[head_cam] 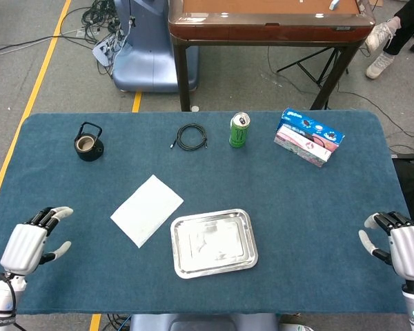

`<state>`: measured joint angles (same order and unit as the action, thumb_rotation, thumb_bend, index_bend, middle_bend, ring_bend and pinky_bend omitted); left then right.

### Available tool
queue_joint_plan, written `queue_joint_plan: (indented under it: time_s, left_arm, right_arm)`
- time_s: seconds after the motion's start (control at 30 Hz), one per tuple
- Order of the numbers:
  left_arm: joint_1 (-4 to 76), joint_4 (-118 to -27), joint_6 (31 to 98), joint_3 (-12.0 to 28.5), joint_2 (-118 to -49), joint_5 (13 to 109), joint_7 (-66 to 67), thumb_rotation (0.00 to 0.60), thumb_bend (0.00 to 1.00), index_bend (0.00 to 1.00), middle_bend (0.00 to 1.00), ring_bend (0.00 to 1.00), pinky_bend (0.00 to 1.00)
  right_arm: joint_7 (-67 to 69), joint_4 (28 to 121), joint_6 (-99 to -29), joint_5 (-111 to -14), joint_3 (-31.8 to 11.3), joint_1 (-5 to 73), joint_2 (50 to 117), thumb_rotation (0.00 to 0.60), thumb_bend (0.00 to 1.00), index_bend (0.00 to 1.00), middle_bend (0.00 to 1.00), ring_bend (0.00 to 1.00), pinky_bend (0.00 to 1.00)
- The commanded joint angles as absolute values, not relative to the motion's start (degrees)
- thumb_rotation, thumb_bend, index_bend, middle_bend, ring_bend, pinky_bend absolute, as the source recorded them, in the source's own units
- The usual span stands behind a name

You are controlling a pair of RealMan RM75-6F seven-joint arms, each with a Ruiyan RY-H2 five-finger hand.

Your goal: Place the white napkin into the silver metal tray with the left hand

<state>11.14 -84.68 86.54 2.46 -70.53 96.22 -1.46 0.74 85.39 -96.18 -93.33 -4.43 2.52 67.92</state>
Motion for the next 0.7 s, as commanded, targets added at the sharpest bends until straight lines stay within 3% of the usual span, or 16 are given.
queue_joint_plan:
  time_s: [0.03, 0.1, 0.2, 0.7]
  left_arm:
    - [13.4, -84.0, 84.8, 2.5, -71.0, 98.1, -1.1, 0.6, 0.18, 0.31, 0.06, 0.01, 0.13]
    - [14.4, -83.5, 84.4, 2.8, -71.7, 98.7, -1.0, 0.6, 0.14, 0.33, 0.01, 0.0, 0.05]
    - [16.4, -83.1, 83.0, 3.4, -72.8, 99.0, -1.1, 0.6, 0.12, 0.34, 0.0, 0.0, 0.0]
    - [21.9, -76.4, 76.4, 1.8, -79.0, 98.9, -3.5, 0.6, 0.12, 0.38, 0.0, 0.0, 0.0]
  right_arm:
    - [0.9, 85.5, -96.0, -93.3, -4.5, 2.6, 67.9, 0.6, 0.3, 0.55, 0.59, 0.48, 0.66]
    - [1.0, 85.5, -95.8, -93.2, -4.4, 2.6, 67.7, 0.6, 0.3, 0.55, 0.59, 0.48, 0.66]
    - [1.3, 85.7, -95.6, -93.0, -4.6, 2.7, 67.5, 0.6, 0.3, 0.55, 0.59, 0.48, 0.66]
    - [0.5, 86.0, -96.9, -92.9, -5.2, 2.2, 67.4, 0.6, 0.3, 0.55, 0.59, 0.48, 0.66]
